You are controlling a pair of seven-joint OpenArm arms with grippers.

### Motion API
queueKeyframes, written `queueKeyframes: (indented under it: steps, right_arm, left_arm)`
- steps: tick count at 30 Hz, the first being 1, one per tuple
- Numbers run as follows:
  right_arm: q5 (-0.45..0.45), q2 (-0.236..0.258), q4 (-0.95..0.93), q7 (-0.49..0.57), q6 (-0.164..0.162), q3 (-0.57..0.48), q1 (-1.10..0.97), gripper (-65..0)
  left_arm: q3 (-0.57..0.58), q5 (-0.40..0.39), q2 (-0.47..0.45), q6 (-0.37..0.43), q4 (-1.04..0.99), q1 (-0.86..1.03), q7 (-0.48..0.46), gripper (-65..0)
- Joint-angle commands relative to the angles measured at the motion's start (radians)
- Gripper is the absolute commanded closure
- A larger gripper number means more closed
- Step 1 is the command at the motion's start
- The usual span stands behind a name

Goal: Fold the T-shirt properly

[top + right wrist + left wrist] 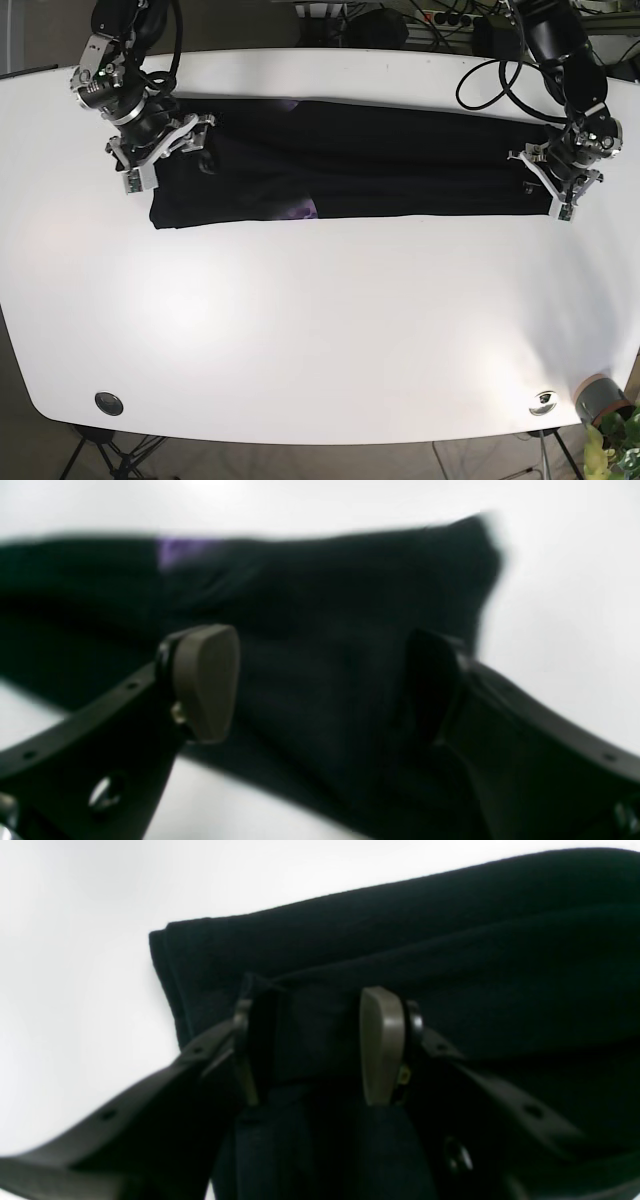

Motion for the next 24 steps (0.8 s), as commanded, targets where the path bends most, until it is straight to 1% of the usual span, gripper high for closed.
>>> queueKeyframes:
  steps: [1, 5, 8, 10, 12, 14, 16, 19, 21, 24]
  right_arm:
    - [0.038, 0.002, 0.015, 0.028, 0.005, -0.063, 0.002, -48.8]
    - [0.036, 0.002, -0.057, 0.033, 0.003, -0.12, -0.001, -48.8]
    - [0.036, 0.002, -0.13, 0.04, 0.003, -0.134, 0.002, -48.8]
    - [0.035, 0.005, -0.181, 0.072, 0.003, -0.14, 0.018, -48.8]
    - [0.001, 0.023, -0.229, 0.118, 0.003, -0.16, 0.021, -48.8]
    - [-0.038, 0.029, -0.258, 0.151, 0.003, -0.186, 0.022, -48.8]
    - [-0.077, 0.033, -0.284, 0.183, 0.003, -0.201, 0.024, -48.8]
    - [-0.107, 0.029, -0.293, 0.197, 0.003, -0.204, 0.024, -48.8]
    - [-0.114, 0.028, -0.293, 0.198, 0.003, -0.204, 0.024, -48.8]
    - [-0.113, 0.028, -0.293, 0.198, 0.003, -0.204, 0.027, -48.8]
  left_arm:
    - [0.0, 0.025, -0.007, -0.003, 0.002, 0.003, 0.04, -25.1]
    - [-0.002, 0.02, -0.007, -0.003, 0.002, 0.001, 0.042, -25.1]
    - [-0.005, 0.02, -0.007, -0.003, 0.002, 0.001, 0.042, -25.1]
    - [-0.005, 0.019, -0.009, -0.003, 0.002, -0.003, 0.042, -25.3]
    - [-0.005, 0.019, -0.007, -0.003, 0.01, -0.022, 0.042, -25.4]
    - [-0.005, 0.019, -0.007, -0.003, 0.042, -0.026, 0.042, -25.6]
    - [-0.007, 0.019, -0.006, -0.003, 0.088, -0.026, 0.042, -25.6]
    - [-0.005, 0.019, -0.004, -0.003, 0.147, -0.026, 0.043, -26.1]
    - [-0.005, 0.017, -0.003, -0.003, 0.18, -0.026, 0.043, -30.0]
    - [-0.04, 0.016, 0.014, -0.003, 0.219, -0.028, 0.043, -39.3]
